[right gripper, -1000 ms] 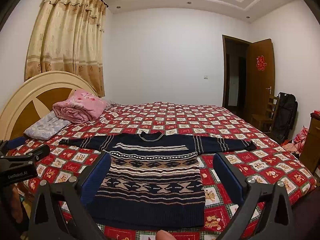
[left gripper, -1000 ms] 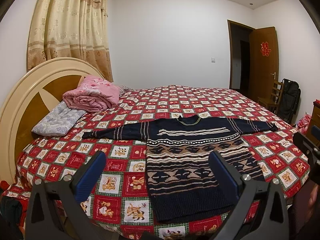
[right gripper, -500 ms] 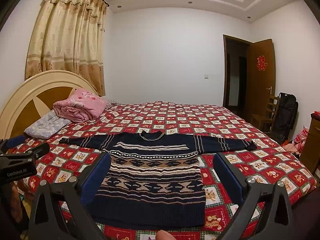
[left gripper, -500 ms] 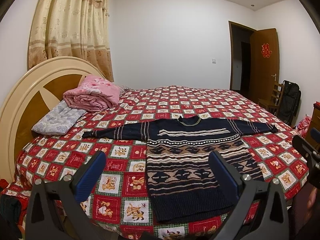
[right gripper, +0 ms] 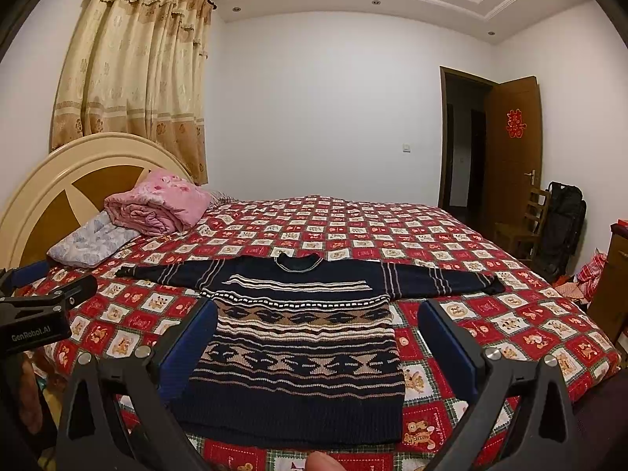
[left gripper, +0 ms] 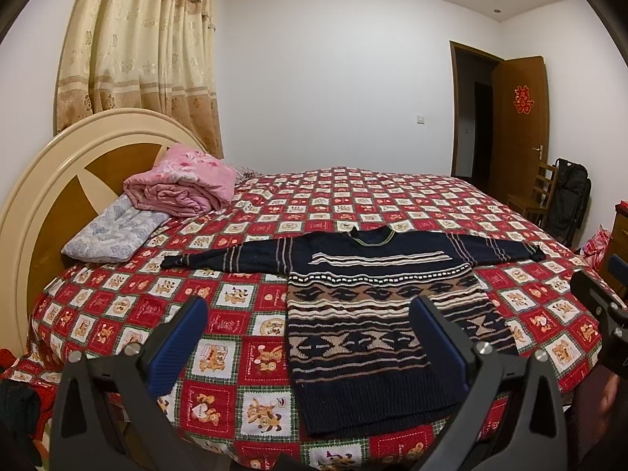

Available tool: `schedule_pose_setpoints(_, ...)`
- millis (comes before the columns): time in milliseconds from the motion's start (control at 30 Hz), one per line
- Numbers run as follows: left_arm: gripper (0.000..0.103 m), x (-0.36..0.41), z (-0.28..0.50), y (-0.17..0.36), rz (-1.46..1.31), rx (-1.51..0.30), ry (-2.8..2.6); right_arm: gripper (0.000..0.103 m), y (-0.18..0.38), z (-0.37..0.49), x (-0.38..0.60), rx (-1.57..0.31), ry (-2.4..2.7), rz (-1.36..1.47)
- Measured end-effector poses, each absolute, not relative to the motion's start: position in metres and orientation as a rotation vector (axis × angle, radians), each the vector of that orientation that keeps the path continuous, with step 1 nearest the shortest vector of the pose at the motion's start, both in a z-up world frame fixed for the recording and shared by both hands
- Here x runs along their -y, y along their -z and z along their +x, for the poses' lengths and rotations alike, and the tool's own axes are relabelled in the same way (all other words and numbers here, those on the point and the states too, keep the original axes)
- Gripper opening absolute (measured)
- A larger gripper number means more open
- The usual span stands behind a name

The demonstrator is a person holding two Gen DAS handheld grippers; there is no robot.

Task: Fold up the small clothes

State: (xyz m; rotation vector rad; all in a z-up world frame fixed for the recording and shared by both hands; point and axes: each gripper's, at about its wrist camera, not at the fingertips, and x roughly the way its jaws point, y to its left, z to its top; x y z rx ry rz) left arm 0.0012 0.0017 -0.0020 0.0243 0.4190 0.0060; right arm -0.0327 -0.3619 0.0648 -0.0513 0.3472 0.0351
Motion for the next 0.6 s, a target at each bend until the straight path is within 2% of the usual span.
schedule_pose_setpoints(600, 0.103, -0.0045, 0.0041, 0.0090, 0.012, -0.432, -0.015, 0.102, -0.0626, -0.0277, 0.3608, -0.370, -0.035, -0.061)
